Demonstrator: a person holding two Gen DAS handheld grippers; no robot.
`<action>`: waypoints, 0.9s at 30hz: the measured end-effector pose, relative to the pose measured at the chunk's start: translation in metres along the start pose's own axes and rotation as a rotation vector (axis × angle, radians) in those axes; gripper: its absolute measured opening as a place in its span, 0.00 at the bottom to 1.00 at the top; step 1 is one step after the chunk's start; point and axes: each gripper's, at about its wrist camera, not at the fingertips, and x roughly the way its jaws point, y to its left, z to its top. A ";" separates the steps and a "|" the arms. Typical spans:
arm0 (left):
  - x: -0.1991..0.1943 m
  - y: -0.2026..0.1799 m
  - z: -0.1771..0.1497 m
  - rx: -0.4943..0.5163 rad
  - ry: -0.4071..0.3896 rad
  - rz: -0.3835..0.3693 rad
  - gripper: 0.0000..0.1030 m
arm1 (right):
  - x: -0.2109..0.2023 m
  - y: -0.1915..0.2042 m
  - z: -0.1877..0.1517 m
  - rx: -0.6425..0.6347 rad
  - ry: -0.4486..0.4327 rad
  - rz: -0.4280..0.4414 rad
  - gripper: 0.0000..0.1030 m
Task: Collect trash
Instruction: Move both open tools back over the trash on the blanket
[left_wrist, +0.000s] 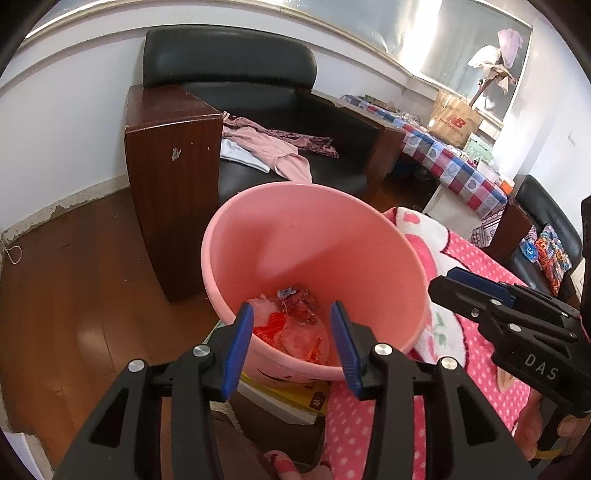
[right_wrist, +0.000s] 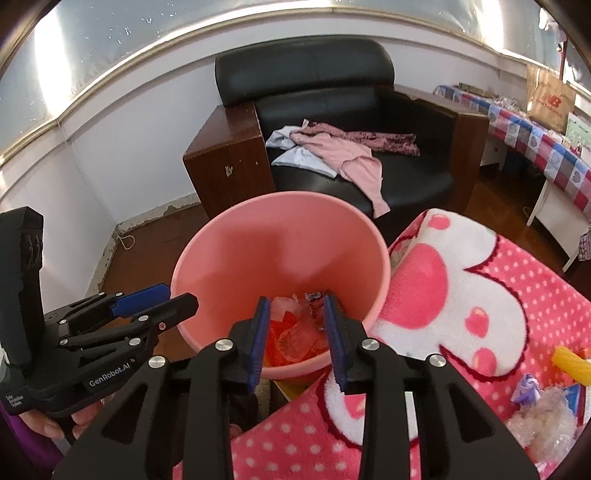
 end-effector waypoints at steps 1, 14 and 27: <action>-0.003 -0.002 -0.001 0.001 -0.004 -0.003 0.42 | -0.004 0.000 -0.001 0.002 -0.007 -0.003 0.30; -0.033 -0.037 -0.016 0.067 -0.026 -0.084 0.49 | -0.056 -0.019 -0.033 0.057 -0.051 -0.032 0.30; -0.035 -0.084 -0.032 0.167 0.003 -0.178 0.49 | -0.113 -0.056 -0.072 0.087 -0.091 -0.149 0.30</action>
